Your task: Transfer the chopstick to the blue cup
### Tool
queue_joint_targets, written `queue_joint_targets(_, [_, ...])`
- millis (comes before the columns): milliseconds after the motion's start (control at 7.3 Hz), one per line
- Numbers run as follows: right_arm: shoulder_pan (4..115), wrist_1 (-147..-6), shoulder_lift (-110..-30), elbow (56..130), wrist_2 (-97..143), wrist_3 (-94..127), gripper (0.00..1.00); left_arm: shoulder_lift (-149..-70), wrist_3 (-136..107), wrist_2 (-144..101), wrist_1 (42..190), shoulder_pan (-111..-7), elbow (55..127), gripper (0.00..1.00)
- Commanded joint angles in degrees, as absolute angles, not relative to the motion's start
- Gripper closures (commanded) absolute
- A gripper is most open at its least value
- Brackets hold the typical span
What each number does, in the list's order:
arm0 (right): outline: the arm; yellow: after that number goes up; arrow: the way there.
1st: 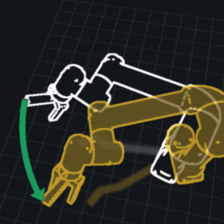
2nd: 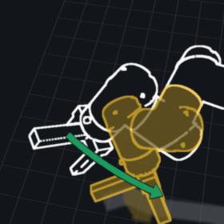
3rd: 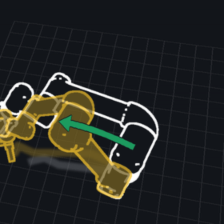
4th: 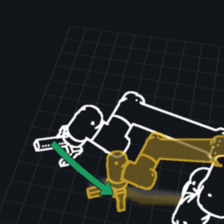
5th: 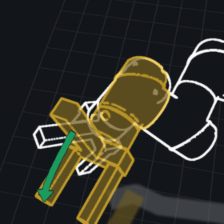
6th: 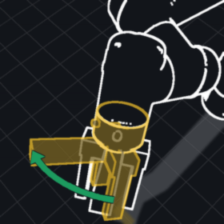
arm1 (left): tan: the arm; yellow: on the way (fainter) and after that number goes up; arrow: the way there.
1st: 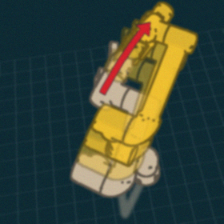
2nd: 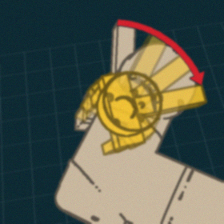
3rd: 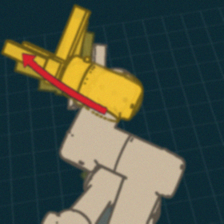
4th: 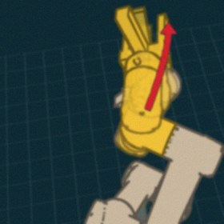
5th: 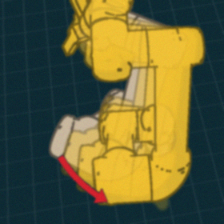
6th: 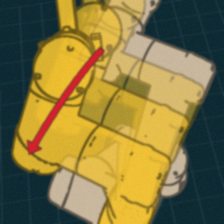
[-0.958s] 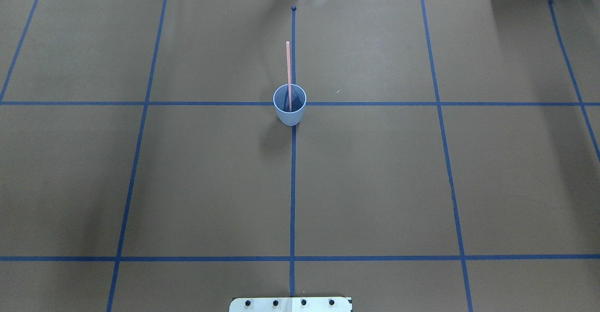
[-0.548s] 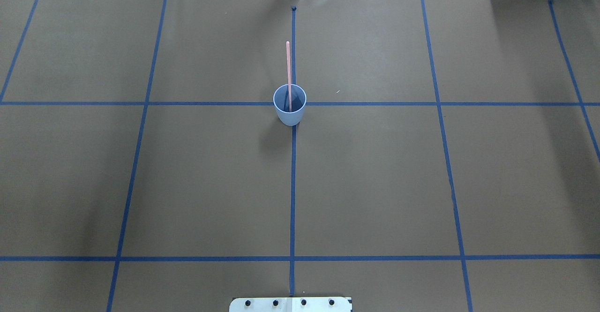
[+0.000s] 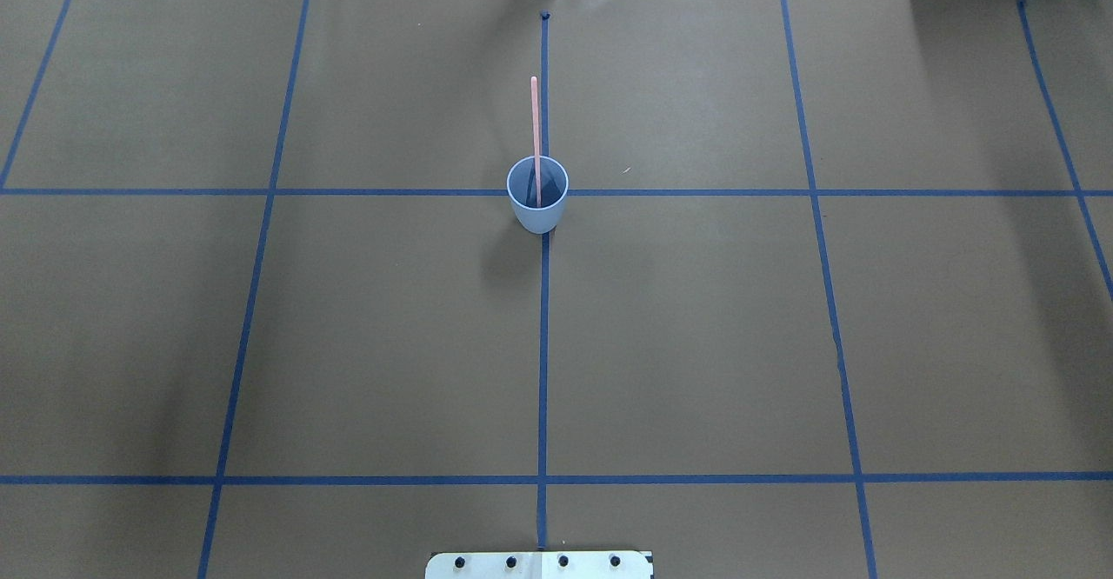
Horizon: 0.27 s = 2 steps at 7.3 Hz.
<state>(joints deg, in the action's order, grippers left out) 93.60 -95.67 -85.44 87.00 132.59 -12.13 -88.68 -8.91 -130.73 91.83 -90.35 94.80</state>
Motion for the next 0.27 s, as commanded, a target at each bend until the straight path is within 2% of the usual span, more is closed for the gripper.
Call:
queue_joint_targets(0, [93.6,-95.6,-85.4,87.0,132.5,-12.1,0.0,-88.7,-8.9,-130.7,91.8,-90.4,94.8,0.01])
queue_joint_targets(137, [93.6,-95.6,-85.3,87.0,132.5,-12.1,0.0,-88.8,-8.9,-130.6,91.8,-90.4,94.6,0.01])
